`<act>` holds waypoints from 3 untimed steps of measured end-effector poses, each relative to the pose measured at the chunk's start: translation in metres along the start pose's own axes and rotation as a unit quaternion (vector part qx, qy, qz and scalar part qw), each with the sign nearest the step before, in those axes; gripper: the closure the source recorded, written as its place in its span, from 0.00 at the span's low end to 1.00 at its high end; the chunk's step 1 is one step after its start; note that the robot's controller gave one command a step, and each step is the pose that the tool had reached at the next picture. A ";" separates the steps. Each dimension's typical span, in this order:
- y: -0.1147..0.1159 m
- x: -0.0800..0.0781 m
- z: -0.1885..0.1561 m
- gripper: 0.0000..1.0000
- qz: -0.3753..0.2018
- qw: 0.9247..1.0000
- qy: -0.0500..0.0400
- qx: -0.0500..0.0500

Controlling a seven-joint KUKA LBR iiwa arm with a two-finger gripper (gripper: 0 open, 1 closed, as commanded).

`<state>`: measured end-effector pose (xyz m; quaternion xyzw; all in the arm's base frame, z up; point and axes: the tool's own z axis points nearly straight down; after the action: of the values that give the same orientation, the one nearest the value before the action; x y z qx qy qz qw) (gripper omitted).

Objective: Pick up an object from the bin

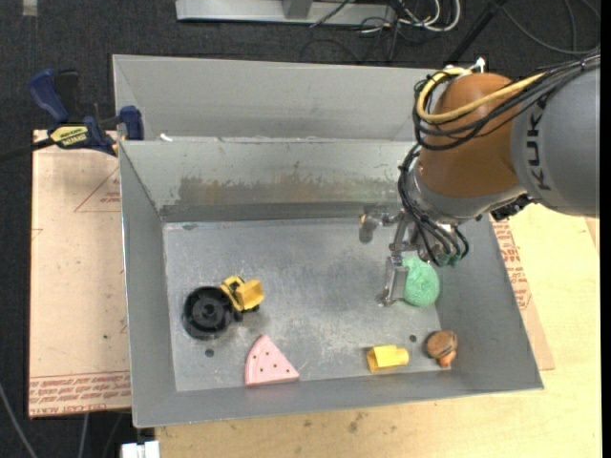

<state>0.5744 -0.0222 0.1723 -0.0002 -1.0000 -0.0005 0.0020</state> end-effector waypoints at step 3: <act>0.063 0.013 0.050 0.00 -0.033 0.999 -0.003 -0.001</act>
Offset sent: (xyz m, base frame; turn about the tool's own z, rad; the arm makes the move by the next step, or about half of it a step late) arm 0.0386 0.0698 -0.0441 -0.0615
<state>0.5613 0.0405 0.1224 0.0326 -0.9995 -0.0012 -0.0012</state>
